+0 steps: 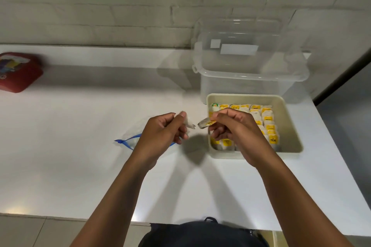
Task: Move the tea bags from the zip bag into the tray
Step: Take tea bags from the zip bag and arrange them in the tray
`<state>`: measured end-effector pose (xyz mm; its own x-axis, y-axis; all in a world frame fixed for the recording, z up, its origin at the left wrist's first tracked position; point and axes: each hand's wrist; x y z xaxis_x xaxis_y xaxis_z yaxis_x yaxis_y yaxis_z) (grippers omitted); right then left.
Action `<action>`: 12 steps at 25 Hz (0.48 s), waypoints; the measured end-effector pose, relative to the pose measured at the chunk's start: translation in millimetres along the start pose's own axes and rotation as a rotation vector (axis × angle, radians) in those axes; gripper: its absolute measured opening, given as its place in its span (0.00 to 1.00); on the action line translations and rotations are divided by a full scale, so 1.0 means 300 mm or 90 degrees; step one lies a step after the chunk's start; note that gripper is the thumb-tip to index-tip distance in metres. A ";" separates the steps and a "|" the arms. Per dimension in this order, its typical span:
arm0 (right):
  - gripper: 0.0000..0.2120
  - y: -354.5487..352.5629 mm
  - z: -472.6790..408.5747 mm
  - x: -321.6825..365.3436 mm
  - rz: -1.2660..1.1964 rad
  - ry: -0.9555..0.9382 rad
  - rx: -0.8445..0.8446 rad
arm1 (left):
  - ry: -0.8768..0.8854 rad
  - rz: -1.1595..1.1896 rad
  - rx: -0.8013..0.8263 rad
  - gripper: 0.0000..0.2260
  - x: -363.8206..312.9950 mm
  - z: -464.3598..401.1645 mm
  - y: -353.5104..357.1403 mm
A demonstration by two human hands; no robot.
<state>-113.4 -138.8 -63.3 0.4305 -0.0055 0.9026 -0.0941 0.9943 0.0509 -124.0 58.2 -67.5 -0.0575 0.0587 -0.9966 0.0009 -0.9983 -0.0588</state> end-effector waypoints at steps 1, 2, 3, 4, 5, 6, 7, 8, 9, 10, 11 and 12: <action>0.07 -0.049 0.004 0.007 0.013 -0.001 -0.011 | -0.006 0.012 0.020 0.18 -0.006 -0.009 0.041; 0.06 -0.095 0.004 0.010 0.039 -0.003 -0.024 | -0.011 0.014 0.046 0.19 -0.014 -0.017 0.079; 0.04 -0.136 0.004 0.010 0.069 -0.002 -0.035 | -0.013 0.008 0.072 0.18 -0.016 -0.028 0.115; 0.03 -0.182 0.005 0.006 0.099 0.000 -0.043 | -0.014 -0.005 0.096 0.17 -0.016 -0.038 0.160; 0.03 -0.227 0.005 0.000 0.129 0.001 -0.048 | -0.015 -0.027 0.113 0.13 -0.011 -0.047 0.208; 0.03 -0.267 0.004 -0.008 0.161 0.000 -0.052 | -0.015 -0.052 0.125 0.09 -0.003 -0.056 0.250; 0.04 -0.303 0.003 -0.015 0.193 0.002 -0.060 | -0.010 -0.081 0.141 0.05 0.008 -0.064 0.288; 0.07 -0.344 0.004 -0.021 0.225 0.005 -0.073 | -0.001 -0.110 0.165 0.02 0.019 -0.071 0.330; 0.10 -0.380 0.003 -0.026 0.259 0.007 -0.089 | 0.010 -0.141 0.190 0.03 0.027 -0.078 0.367; 0.11 -0.413 0.000 -0.029 0.291 0.007 -0.108 | 0.017 -0.174 0.211 0.05 0.032 -0.088 0.396; 0.12 -0.441 -0.006 -0.031 0.323 0.005 -0.131 | 0.019 -0.207 0.223 0.07 0.037 -0.099 0.420; 0.11 -0.476 -0.014 -0.031 0.362 -0.003 -0.159 | 0.022 -0.245 0.230 0.11 0.043 -0.115 0.450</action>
<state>-100.4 -280.1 -80.7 0.3712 0.5321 0.7610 -0.0941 0.8369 -0.5393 -90.2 -75.7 -90.3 0.0470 0.4147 -0.9087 -0.3580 -0.8423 -0.4029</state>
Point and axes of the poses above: each hand's wrist, its own z-axis away from the middle knuckle, its own y-axis out of the palm, x = y × z, and after that the axes turned 12 degrees about y, right-handed
